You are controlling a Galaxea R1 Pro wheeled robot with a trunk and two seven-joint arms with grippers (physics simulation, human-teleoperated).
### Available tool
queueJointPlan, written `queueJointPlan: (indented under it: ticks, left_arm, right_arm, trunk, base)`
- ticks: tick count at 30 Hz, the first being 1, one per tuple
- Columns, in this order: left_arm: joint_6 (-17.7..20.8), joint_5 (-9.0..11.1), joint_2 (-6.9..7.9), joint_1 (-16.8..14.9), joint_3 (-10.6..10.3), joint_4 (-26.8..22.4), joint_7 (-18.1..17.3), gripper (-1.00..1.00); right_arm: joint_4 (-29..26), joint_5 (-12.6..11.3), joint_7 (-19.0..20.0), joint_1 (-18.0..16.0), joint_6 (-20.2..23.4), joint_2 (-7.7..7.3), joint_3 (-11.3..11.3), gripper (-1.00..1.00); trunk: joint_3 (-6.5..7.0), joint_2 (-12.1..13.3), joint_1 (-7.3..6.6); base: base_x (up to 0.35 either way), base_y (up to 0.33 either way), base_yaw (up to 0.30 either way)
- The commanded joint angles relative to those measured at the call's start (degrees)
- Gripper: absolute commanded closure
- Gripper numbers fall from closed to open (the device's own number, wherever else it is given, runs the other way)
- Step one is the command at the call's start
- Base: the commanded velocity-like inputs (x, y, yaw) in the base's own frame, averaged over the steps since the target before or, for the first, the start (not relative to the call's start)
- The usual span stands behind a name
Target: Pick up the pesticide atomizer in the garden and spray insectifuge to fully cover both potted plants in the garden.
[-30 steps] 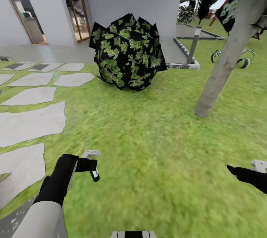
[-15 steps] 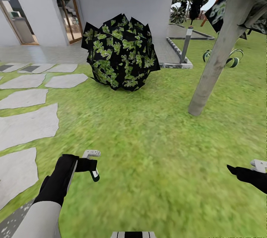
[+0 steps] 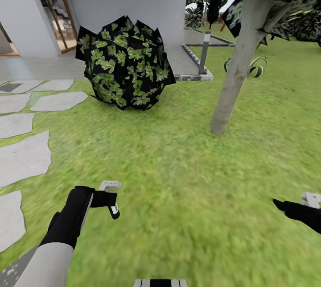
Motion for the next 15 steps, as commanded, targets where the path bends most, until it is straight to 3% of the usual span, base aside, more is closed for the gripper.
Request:
queueJointPlan:
  ticks: [1, 15]
  left_arm:
    - [0.2, -0.6, -0.06, 0.0, 0.2, -0.1, -0.6, 1.0]
    - [0.2, -0.5, -0.06, 0.0, 0.2, -0.1, -0.6, 1.0]
  right_arm:
    - [0.0, 0.6, 0.6, -0.1, 0.1, 0.01, 0.0, -1.0]
    - [0.0, 0.6, 0.6, -0.3, 0.2, -0.03, 0.0, -1.0]
  trunk:
    - [-0.05, 0.0, -0.01]
    - [0.02, 0.0, -0.01]
  base:
    - [0.0, 0.0, -0.268]
    - [0.0, 0.0, -0.268]
